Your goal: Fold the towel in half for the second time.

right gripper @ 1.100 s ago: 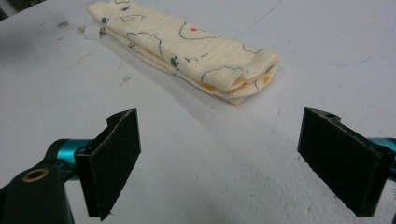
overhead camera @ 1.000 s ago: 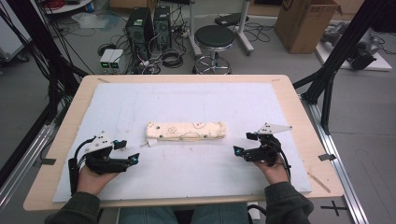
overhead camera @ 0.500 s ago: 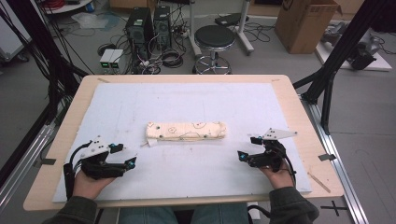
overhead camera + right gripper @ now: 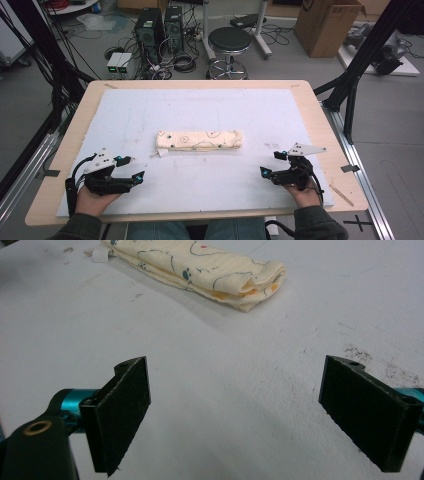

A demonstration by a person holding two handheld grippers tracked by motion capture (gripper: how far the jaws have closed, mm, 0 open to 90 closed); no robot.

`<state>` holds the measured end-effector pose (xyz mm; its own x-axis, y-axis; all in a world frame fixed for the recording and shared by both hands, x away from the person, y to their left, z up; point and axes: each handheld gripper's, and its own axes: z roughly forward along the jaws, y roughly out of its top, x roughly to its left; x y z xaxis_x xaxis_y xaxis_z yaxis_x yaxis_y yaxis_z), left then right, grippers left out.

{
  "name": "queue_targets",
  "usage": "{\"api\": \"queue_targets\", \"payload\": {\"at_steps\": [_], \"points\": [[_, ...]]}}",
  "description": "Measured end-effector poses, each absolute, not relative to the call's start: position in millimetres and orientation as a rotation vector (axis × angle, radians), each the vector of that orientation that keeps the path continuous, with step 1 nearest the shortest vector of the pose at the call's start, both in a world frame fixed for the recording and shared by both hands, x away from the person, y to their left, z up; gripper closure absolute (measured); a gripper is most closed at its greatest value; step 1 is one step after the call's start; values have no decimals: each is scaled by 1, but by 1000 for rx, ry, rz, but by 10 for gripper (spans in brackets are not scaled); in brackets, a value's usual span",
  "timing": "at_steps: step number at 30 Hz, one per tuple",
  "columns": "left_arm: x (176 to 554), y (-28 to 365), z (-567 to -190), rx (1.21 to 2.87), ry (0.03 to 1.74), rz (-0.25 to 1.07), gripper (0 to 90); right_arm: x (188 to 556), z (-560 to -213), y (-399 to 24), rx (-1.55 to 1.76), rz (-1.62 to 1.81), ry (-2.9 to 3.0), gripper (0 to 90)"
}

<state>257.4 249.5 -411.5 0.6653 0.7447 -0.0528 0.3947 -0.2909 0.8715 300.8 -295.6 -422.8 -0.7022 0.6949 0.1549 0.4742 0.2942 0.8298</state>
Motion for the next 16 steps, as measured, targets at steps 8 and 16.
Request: {"api": "queue_targets", "payload": {"at_steps": [8,16], "points": [[256,249,-413,1920,897,459,255,297,-425,-299,1081,1361,2324,125],[258,249,-415,1928,894,451,255,297,-425,-297,1075,1360,2330,125]]}}
